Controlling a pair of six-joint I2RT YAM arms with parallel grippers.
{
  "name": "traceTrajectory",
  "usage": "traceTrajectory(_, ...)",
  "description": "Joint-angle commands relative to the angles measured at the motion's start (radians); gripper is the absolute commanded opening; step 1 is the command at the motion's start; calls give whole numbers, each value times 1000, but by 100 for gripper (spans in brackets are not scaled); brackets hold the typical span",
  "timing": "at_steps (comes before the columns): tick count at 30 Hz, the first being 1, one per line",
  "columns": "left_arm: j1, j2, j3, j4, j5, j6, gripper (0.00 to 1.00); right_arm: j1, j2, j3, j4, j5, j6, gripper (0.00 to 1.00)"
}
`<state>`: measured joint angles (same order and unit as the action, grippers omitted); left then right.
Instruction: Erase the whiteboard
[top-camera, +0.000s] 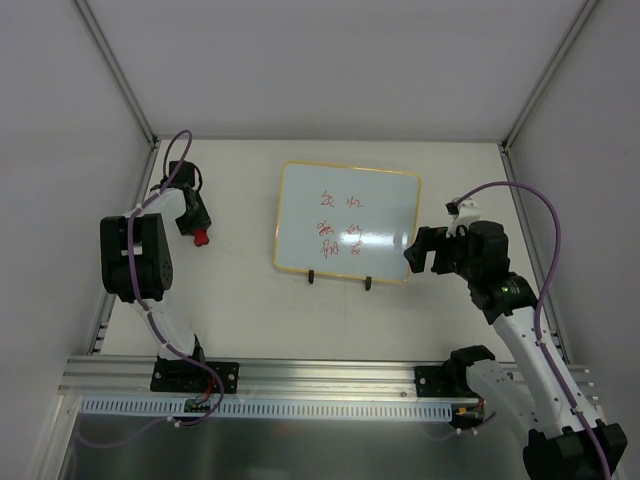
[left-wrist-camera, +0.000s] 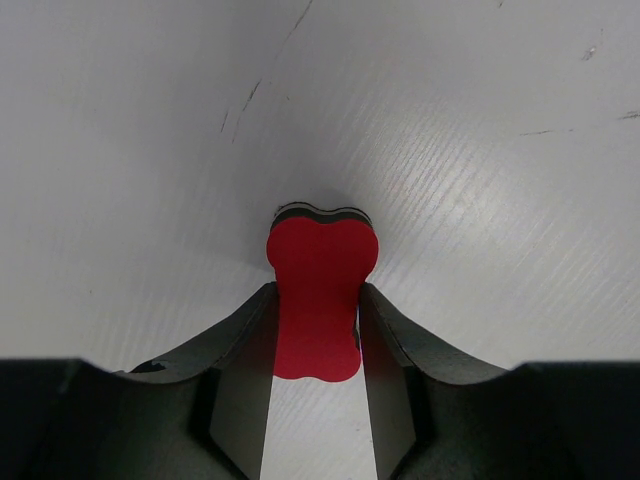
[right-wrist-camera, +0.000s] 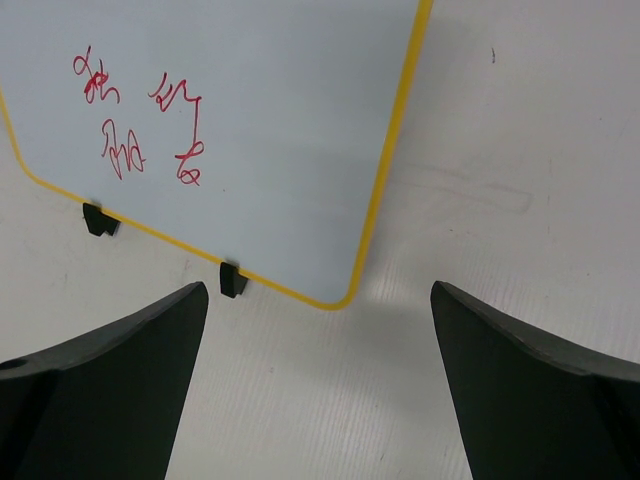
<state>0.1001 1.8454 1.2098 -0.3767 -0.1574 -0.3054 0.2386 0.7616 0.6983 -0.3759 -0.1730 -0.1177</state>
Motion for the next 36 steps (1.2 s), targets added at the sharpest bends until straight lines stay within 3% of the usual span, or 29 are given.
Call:
traceTrajectory(1,4,-2,14,12,6,6,37,-7,2,0,3,-14,-17,99)
traceTrajectory(11,4,9,16,12,15,17,35,-15,21,9,9,-26,-2,99)
traceTrajectory(16,6,-2,4,12,25,14,22,-57,74,15,29,-54,41,99)
traceTrajectory(23,6,-54,-13,10,53,-6,1,-163,183,-13,283,-236,144,99)
traceTrajectory(30,-8,-175,-30,10,119,-24,0,-163,347,-20,437,-270,162,99)
traceTrajectory(36,-94,-277,-35,10,153,-12,0,-176,435,-20,477,-266,142,98)
